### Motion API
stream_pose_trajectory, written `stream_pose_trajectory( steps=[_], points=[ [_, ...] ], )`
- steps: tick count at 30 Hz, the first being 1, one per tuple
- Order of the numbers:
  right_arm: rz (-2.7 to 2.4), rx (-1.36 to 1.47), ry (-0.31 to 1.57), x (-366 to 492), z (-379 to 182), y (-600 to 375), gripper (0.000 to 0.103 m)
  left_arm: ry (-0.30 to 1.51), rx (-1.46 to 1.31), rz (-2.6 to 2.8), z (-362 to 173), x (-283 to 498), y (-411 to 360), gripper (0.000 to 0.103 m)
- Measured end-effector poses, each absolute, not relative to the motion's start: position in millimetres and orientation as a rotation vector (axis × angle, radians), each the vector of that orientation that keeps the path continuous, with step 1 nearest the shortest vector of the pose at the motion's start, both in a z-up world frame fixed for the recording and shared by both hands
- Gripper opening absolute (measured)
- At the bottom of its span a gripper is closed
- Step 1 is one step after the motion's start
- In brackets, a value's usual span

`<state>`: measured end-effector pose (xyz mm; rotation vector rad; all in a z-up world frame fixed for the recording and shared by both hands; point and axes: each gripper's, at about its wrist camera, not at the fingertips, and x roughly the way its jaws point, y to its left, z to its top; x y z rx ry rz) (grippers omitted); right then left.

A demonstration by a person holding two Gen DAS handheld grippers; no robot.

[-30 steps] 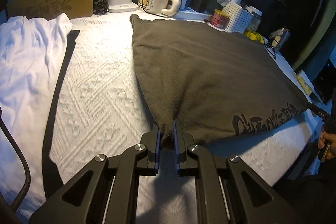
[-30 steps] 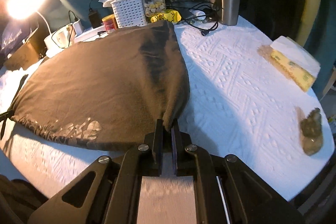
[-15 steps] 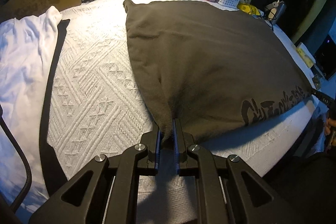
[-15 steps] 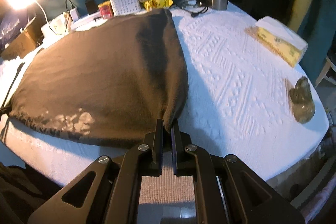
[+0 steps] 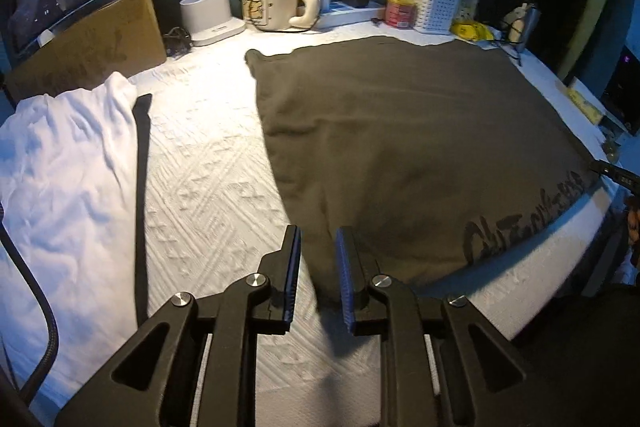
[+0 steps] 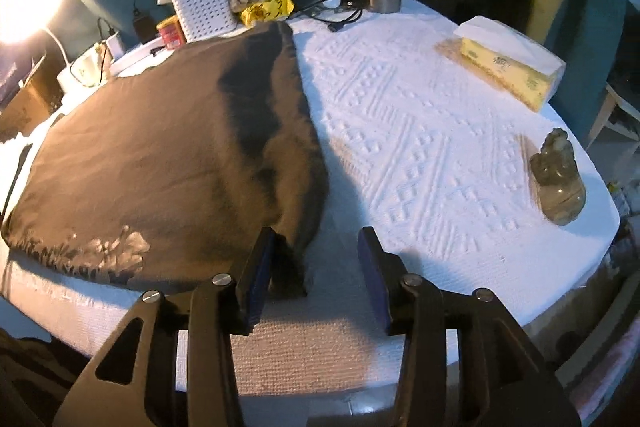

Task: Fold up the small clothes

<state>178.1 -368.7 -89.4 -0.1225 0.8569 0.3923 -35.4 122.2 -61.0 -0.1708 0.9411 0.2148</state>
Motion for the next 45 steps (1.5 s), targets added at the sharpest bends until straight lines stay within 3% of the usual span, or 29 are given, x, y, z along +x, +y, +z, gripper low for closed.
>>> stream_pose_trajectory(
  steps=[31, 35, 39, 40, 41, 43, 45],
  points=[
    [0.414, -0.108, 0.878, 282, -90, -313, 0.045, 0.981, -0.298, 0.352, -89, 91, 201, 0.018],
    [0.411, -0.118, 0.882, 293, -94, -306, 0.045, 0.978, -0.280, 0.349, -92, 100, 202, 0.042],
    [0.425, -0.141, 0.870, 296, -96, -297, 0.045, 0.986, -0.217, 0.357, -94, 107, 197, 0.044],
    [0.422, -0.159, 0.866, 296, -96, -294, 0.036, 0.984, -0.205, 0.358, -95, 107, 196, 0.044],
    [0.413, -0.197, 0.860, 295, -97, -290, 0.019, 0.983, -0.197, 0.358, -95, 108, 196, 0.044],
    [0.429, -0.212, 0.864, 295, -96, -286, 0.005, 0.977, -0.198, 0.360, -95, 109, 198, 0.044],
    [0.420, -0.221, 0.865, 296, -96, -285, 0.005, 0.971, -0.196, 0.363, -96, 109, 199, 0.044]
  ],
)
